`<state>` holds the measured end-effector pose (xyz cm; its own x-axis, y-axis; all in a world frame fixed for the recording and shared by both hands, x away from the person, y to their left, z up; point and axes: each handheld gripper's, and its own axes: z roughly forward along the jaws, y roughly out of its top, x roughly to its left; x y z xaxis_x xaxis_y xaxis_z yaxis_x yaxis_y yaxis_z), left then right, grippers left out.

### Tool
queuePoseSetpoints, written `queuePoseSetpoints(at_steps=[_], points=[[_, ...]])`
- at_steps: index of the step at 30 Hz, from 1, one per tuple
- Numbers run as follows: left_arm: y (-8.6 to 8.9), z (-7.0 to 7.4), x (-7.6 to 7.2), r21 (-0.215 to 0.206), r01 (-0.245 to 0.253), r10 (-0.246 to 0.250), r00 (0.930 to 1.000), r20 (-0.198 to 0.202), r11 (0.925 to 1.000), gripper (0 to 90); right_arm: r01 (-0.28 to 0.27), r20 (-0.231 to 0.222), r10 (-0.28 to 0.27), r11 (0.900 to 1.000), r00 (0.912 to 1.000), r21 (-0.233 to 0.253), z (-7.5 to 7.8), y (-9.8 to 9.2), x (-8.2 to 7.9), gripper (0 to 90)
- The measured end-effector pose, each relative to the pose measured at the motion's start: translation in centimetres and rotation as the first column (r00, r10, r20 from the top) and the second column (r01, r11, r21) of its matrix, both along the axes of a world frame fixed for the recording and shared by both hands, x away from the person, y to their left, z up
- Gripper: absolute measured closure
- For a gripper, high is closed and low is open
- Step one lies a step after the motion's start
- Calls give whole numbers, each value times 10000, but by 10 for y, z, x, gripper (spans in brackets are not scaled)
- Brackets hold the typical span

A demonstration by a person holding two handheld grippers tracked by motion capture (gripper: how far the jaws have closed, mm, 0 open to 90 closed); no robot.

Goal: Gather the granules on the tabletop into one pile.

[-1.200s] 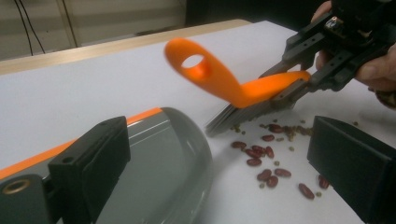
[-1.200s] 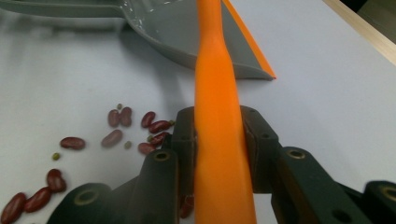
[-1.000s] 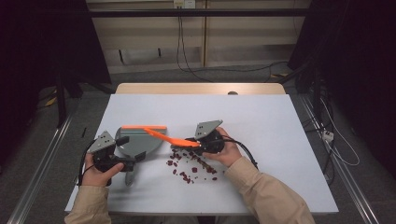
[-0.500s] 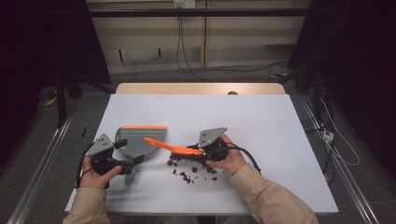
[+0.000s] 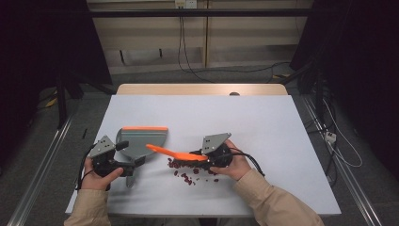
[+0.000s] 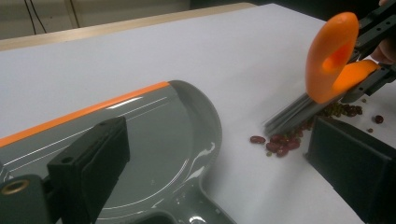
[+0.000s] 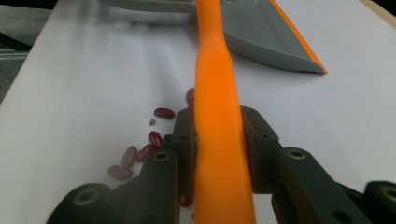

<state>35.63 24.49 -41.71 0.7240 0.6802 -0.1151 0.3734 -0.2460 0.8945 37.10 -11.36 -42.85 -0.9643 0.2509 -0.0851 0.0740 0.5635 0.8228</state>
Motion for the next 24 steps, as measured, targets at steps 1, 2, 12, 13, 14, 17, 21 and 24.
queuePoseSetpoints(at_steps=[1,2,12,13,14,17,21,24], points=[[0,0,0,1,9,-9,10000,-5,10000,57,41,40,-41,10000,10000,22,0,-1,0,709],[0,0,0,21,13,-13,10000,7,10000,56,71,-20,-70,9999,10000,120,1,-2,1,712],[0,0,1,9,35,-35,10000,-28,10000,56,508,115,-515,9972,9986,551,6,0,28,714],[0,0,1,-2,34,-34,10000,-28,10000,56,500,140,-508,9973,9986,536,5,2,32,715],[1,0,1,-11,12,-12,10000,-33,10000,56,489,183,-499,9976,9986,499,5,5,35,714],[1,0,1,-61,-15,15,10000,-55,10000,56,357,218,-362,9991,9991,235,1,13,42,714],[3,-2,2,36,-30,31,10000,-67,10000,56,-18,78,16,9998,10000,220,-2,20,39,714],[3,-2,2,23,-37,37,10000,-73,10000,56,-157,62,156,9998,9999,104,-1,21,35,713]])
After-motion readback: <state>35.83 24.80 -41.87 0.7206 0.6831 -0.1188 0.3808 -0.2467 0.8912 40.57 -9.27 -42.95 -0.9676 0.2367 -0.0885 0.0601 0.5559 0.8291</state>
